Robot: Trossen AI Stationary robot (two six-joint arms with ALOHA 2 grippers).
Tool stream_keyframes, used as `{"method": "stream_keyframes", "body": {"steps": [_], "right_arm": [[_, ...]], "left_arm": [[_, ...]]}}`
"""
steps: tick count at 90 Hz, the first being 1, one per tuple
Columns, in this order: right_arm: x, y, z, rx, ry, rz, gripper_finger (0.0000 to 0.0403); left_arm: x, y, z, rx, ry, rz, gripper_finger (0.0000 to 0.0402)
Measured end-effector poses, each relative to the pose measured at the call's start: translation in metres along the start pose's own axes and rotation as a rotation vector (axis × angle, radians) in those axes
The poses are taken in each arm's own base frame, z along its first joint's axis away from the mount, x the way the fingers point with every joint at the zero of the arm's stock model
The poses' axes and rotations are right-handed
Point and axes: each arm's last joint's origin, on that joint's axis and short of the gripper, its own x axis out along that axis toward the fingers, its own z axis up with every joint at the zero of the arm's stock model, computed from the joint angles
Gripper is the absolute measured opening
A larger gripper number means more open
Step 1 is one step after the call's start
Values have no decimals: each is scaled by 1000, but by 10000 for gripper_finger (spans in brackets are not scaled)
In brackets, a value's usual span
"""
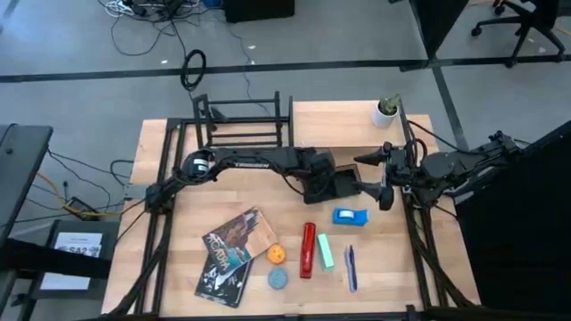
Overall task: Stock shelves
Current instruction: Put the pen holder on the shelf
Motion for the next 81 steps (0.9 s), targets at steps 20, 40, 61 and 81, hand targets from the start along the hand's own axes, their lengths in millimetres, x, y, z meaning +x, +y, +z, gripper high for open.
{"method": "stream_keyframes", "body": {"steps": [20, 40, 61, 81], "right_arm": [[0, 0, 0, 1, 0, 0, 346], [-7, 2, 4, 19, -35, 47, 346], [-19, 4, 10, 22, -81, 87, 346], [-18, 7, 8, 8, -74, 75, 346]], "left_arm": [[-11, 2, 9, 1, -30, -1, 2], [-62, 9, 36, 34, -125, -4, 0], [-88, 17, 39, 35, -169, -58, 0], [-51, 13, 30, 15, -66, -146, 43]]}}
